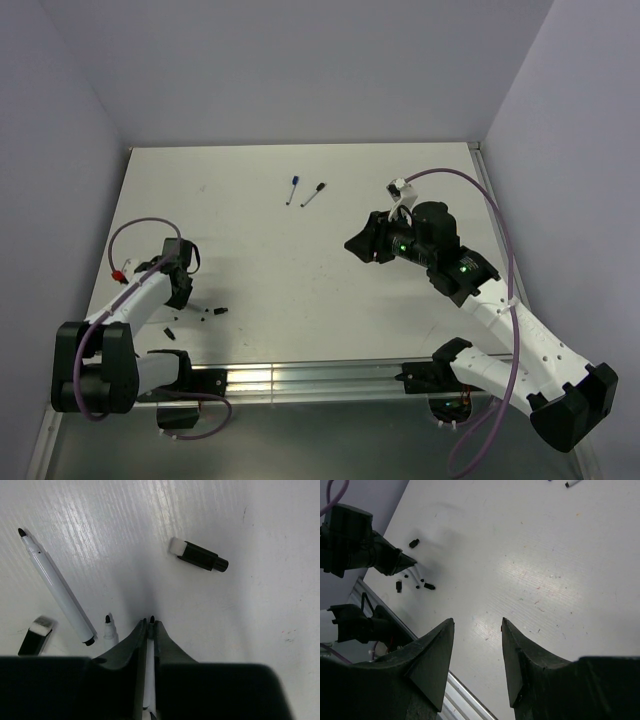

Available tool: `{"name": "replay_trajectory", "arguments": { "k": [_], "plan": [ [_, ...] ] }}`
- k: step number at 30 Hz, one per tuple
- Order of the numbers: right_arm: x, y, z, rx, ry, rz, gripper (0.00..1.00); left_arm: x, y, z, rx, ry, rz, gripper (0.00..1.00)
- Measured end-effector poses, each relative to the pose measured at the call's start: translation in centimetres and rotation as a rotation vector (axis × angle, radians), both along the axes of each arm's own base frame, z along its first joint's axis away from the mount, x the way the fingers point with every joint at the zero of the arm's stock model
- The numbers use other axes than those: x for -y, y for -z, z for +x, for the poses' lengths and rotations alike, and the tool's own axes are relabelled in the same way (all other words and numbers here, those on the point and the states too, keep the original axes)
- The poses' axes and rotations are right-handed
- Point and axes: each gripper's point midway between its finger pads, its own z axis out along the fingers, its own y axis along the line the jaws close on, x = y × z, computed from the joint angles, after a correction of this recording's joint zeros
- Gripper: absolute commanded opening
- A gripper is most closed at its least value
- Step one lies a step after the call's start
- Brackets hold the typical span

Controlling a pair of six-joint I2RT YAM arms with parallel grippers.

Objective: Insert the pens into the pen caps
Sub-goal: Pick up the pen from the center of the board, then insert the pen cap onto the pen.

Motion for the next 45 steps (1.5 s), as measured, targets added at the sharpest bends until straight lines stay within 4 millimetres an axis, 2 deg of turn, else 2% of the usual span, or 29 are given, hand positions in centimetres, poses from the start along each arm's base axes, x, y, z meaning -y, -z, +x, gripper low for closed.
{"name": "replay_trajectory", "arguments": {
  "k": [2, 12, 15, 20, 26, 29, 32, 35, 40, 45],
  "plan": [
    [0.0, 0.0, 0.0, 0.001, 0.002, -0.002, 0.5, 0.0, 0.0, 0.2, 0.006, 0.001, -0.001, 0.0],
    [0.2, 0.1, 0.2, 0.006, 0.009, -0.012, 0.51, 0.6, -0.6, 0.7, 0.008, 0.053, -0.024, 0.0],
    [0.0, 0.2, 0.0, -0.001, -0.005, -0.009, 0.5, 1.0, -2.4, 1.9, 0.061, 0.093, -0.033, 0.0],
    [-1.0, 0.4, -0.2, -0.031, -0.059, 0.006, 0.5, 1.6, -7.9, 4.8, 0.237, 0.173, -0.033, 0.0],
    [-3.3, -0.7, -1.0, -0.07, -0.176, 0.091, 0.51, 3.3, -12.7, 6.2, 0.39, 0.307, -0.046, 0.0],
    [-5.1, -1.8, -1.2, -0.077, -0.251, 0.146, 0.51, 5.1, -14.7, 6.7, 0.468, 0.396, -0.071, 0.0],
    [-7.4, -2.9, -1.5, -0.081, -0.336, 0.193, 0.51, 8.0, -16.9, 7.3, 0.549, 0.506, -0.099, 0.0],
    [-9.1, -3.4, -1.9, -0.093, -0.405, 0.238, 0.52, 11.9, -19.4, 7.5, 0.646, 0.634, -0.144, 0.0],
    [-11.0, -3.6, -1.5, -0.113, -0.464, 0.285, 0.52, 17.0, -22.8, 7.2, 0.78, 0.784, -0.217, 0.0],
    [-12.1, -4.0, -0.6, -0.105, -0.478, 0.306, 0.53, 20.3, -25.5, 6.9, 0.877, 0.867, -0.267, 0.0]
  ]
}}
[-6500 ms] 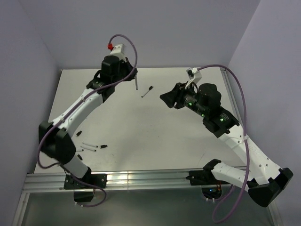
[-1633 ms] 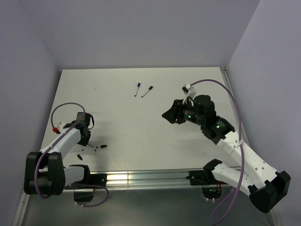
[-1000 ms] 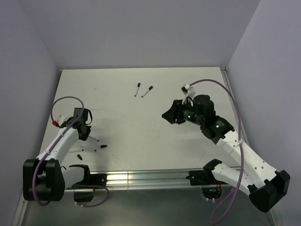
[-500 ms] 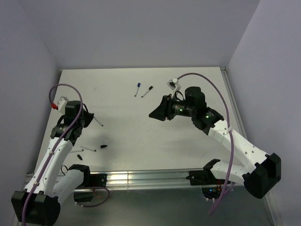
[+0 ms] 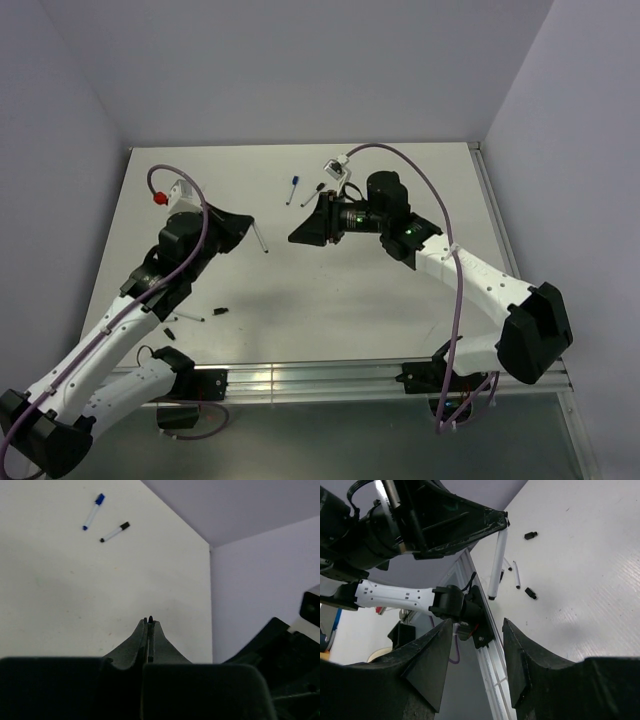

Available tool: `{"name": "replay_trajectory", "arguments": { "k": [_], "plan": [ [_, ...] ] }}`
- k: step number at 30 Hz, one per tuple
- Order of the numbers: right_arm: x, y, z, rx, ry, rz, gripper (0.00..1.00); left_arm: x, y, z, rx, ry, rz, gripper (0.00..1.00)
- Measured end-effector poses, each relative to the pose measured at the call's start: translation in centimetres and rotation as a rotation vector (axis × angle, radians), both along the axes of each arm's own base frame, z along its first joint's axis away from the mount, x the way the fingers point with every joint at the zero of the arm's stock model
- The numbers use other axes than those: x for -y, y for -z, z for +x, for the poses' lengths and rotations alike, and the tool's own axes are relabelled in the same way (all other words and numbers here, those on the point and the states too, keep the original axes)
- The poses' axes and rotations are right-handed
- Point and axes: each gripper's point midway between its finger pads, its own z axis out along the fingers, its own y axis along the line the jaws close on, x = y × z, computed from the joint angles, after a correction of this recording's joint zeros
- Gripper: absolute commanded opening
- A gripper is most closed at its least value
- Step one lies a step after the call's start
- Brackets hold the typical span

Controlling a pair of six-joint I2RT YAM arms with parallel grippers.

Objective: Insert the pens into the pen caps
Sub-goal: Insert the pen cap onto the pen.

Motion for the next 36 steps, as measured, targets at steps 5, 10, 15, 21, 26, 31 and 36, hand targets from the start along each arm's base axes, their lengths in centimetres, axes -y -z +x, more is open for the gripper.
{"name": "replay_trajectory", "arguments": {
  "k": [5, 10, 15, 21, 26, 31, 36],
  "plan": [
    [-0.5, 0.0, 0.4, -0.001, -0.006, 0.01, 0.53, 2.3, -1.7, 0.0, 0.054, 0.059, -0.035, 0.0],
    [-0.9, 0.7, 0.7, -0.017, -0.008, -0.001, 0.53, 4.0, -2.2, -0.1, 0.076, 0.1, -0.051, 0.0],
    [-1.2, 1.5, 1.0, -0.028, -0.005, -0.015, 0.53, 5.2, -2.4, -0.1, 0.086, 0.128, -0.059, 0.0],
    [-1.3, 1.4, 1.1, -0.024, 0.001, -0.015, 0.53, 6.4, -3.0, 0.0, 0.096, 0.15, -0.067, 0.0],
    [-1.5, 1.1, 1.0, -0.011, -0.004, -0.013, 0.53, 7.1, -3.1, 0.2, 0.098, 0.162, -0.069, 0.0],
    [-1.6, 1.3, 0.8, -0.008, -0.005, -0.022, 0.49, 7.7, -3.5, 0.3, 0.11, 0.173, -0.079, 0.0],
    [-1.5, 1.6, 1.1, -0.01, 0.011, -0.035, 0.37, 8.3, -4.3, 0.3, 0.126, 0.186, -0.089, 0.0]
  ]
}}
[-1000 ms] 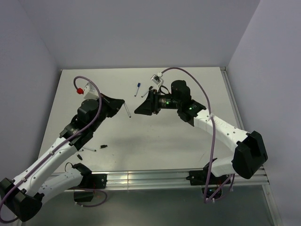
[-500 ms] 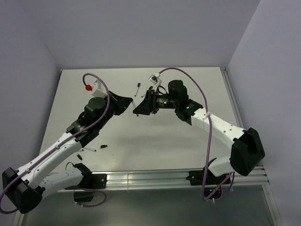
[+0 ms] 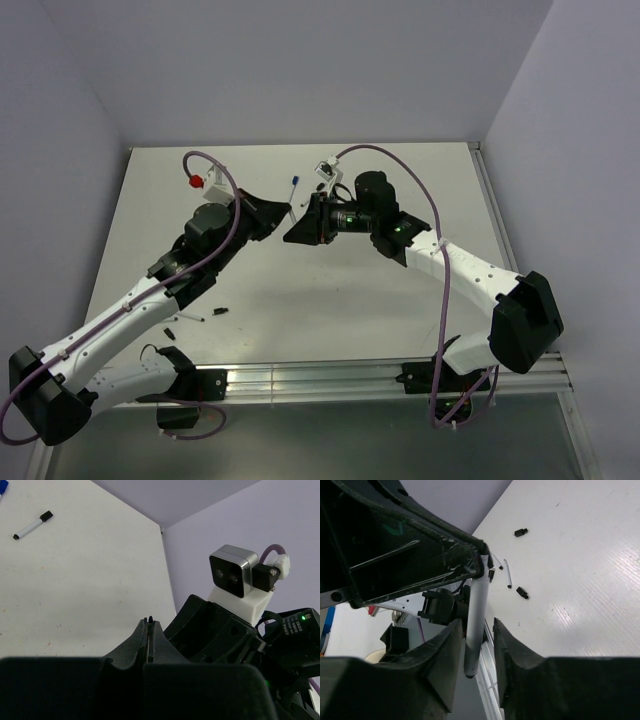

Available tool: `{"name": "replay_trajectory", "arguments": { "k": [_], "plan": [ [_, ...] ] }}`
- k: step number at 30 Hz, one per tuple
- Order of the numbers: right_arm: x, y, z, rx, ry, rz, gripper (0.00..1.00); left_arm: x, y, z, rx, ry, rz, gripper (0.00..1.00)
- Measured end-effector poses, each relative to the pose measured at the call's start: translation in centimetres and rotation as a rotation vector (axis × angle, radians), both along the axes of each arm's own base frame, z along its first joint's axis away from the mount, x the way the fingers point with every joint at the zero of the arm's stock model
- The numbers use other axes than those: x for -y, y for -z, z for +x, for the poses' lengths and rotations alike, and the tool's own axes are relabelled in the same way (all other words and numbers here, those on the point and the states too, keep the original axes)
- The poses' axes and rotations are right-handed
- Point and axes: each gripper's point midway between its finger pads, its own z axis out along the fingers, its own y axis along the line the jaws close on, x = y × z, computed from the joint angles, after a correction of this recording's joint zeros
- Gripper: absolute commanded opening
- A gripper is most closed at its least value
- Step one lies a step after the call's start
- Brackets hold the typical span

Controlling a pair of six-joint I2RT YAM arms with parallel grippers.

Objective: Insert the pens into the pen caps
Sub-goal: Insert the pen cap onto the pen.

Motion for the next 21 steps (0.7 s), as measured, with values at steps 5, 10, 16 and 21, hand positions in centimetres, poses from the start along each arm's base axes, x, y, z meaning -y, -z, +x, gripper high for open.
{"name": "replay_trajectory", "arguments": {
  "k": [5, 10, 16, 21],
  "plan": [
    [0.14, 0.48, 0.26, -0.01, 0.023, -0.02, 0.36, 0.44, -0.22, -0.33, 0.007, 0.017, -0.005, 0.0],
    [0.23, 0.49, 0.47, -0.006, 0.035, -0.028, 0.34, 0.77, -0.24, -0.66, 0.008, 0.029, -0.005, 0.0],
    [0.33, 0.39, 0.63, 0.007, 0.045, -0.03, 0.25, 0.99, -0.24, -0.87, 0.008, 0.037, -0.004, 0.0],
    [0.48, 0.19, 0.49, 0.015, 0.049, -0.033, 0.01, 1.09, -0.24, -0.97, 0.009, 0.038, -0.003, 0.0]
  ]
}}
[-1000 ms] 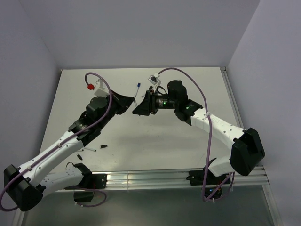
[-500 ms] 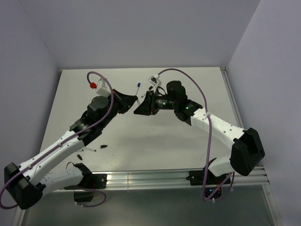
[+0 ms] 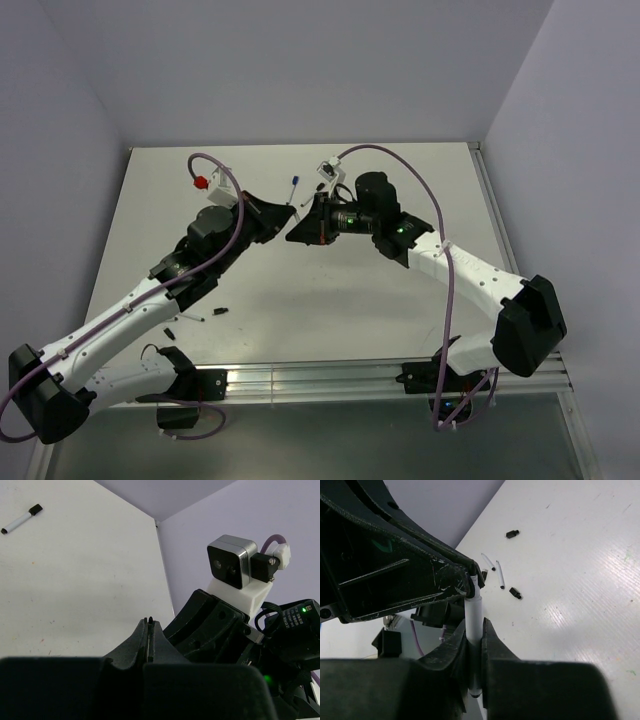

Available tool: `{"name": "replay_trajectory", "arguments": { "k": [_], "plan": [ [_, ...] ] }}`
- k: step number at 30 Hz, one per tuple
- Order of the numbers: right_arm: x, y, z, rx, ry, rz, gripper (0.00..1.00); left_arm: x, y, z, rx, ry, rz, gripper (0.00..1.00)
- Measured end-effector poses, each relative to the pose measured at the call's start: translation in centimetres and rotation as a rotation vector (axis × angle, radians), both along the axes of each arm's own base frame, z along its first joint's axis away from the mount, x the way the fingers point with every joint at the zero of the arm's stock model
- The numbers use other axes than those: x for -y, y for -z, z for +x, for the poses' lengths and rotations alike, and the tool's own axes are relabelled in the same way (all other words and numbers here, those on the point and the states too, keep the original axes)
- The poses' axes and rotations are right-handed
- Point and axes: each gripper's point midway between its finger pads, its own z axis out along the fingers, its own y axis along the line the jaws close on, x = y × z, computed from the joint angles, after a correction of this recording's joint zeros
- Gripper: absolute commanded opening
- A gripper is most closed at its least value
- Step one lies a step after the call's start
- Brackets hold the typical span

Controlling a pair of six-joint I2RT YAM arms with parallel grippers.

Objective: Insert the pens into the pen caps
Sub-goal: Insert the pen cap onto the pen.

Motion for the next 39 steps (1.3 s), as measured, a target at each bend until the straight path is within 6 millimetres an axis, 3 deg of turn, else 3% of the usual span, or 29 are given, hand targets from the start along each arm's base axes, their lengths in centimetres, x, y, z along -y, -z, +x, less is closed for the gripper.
{"name": "replay_trajectory", "arguments": {
  "k": [6, 9, 13, 16, 20, 25, 31, 36, 39],
  "plan": [
    [0.3, 0.2, -0.1, 0.004, 0.011, -0.019, 0.0, 0.1, 0.0, -0.1, -0.001, 0.002, 0.001, 0.03],
    [0.4, 0.2, -0.1, 0.007, 0.015, -0.03, 0.0, 0.1, 0.1, -0.2, -0.002, 0.001, 0.005, 0.13],
    [0.8, 0.5, -0.1, 0.006, 0.035, -0.055, 0.0, -0.2, 0.3, -0.2, -0.008, -0.016, 0.014, 0.42],
    [1.2, 0.4, -0.1, 0.013, 0.053, -0.065, 0.0, -1.2, 0.1, -0.3, -0.01, -0.051, 0.021, 0.59],
    [1.6, 0.0, -0.4, 0.021, 0.062, -0.063, 0.0, -3.1, -0.2, -0.7, -0.028, -0.116, 0.035, 0.61],
    [2.9, 0.8, -1.7, 0.021, 0.073, -0.074, 0.0, -7.0, 0.7, -1.5, -0.134, -0.267, 0.066, 0.55],
    [4.0, 1.8, -3.3, 0.027, 0.06, -0.083, 0.0, -12.1, 6.5, -4.1, -0.383, -0.478, 0.106, 0.44],
    [4.3, 3.8, -4.2, -0.003, 0.046, -0.111, 0.0, -15.5, 14.6, -7.6, -0.624, -0.648, 0.076, 0.41],
    [4.3, 4.1, -4.4, -0.009, 0.041, -0.117, 0.0, -16.7, 18.2, -8.9, -0.731, -0.734, 0.122, 0.42]
  ]
}}
